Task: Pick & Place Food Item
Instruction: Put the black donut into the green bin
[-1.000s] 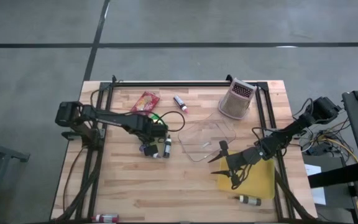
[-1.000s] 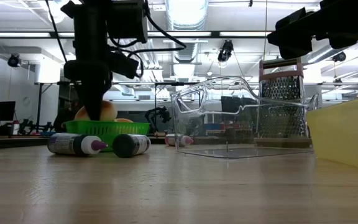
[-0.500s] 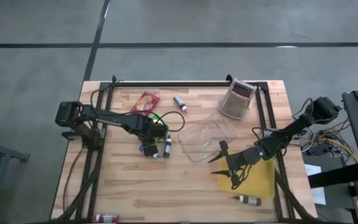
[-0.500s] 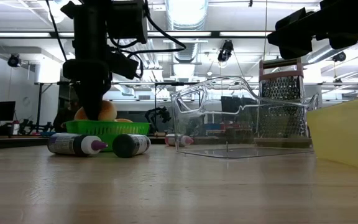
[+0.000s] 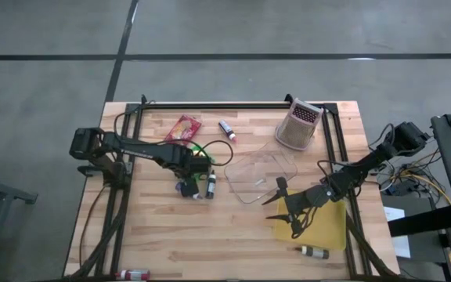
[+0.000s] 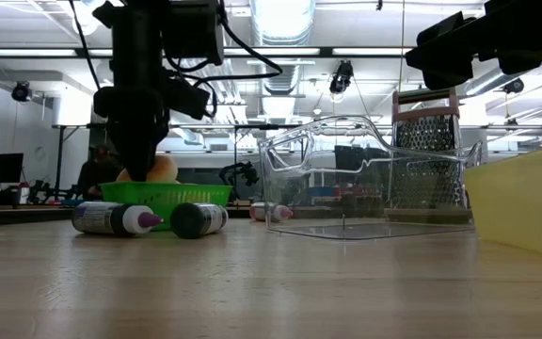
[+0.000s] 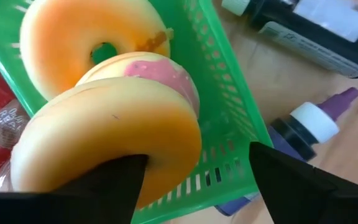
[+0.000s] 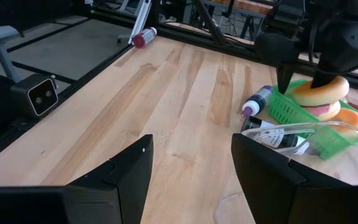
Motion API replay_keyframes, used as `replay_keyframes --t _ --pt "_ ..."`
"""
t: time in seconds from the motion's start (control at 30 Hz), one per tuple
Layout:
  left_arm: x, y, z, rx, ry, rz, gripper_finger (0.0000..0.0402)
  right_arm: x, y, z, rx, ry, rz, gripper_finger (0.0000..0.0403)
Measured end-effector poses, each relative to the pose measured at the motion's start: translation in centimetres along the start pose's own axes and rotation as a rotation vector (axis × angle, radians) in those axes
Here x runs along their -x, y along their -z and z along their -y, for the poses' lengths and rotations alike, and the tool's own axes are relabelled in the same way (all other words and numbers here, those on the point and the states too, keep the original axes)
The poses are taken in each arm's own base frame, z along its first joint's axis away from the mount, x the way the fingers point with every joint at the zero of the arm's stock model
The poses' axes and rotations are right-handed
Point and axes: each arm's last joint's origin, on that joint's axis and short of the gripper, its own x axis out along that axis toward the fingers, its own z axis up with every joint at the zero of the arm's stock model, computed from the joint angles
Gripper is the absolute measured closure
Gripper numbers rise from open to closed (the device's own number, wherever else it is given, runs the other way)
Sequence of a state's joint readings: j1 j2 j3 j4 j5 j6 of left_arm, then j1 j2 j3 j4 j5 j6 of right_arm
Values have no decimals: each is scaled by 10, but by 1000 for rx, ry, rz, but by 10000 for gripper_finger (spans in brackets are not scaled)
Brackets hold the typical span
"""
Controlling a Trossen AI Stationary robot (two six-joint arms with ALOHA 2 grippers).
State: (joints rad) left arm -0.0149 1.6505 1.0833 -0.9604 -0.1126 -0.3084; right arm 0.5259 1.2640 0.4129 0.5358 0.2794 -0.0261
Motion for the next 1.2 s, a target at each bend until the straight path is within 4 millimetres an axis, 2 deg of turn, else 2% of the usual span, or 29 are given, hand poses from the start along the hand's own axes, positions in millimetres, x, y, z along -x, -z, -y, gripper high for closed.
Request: replay_keyframes --t 0.6,1.2 --pt "12 -3 2 -34 33 -6 112 0 0 0 1 1 -3 188" --pt "34 5 -1 -81 62 63 113 0 1 0 -9 1 -9 188"
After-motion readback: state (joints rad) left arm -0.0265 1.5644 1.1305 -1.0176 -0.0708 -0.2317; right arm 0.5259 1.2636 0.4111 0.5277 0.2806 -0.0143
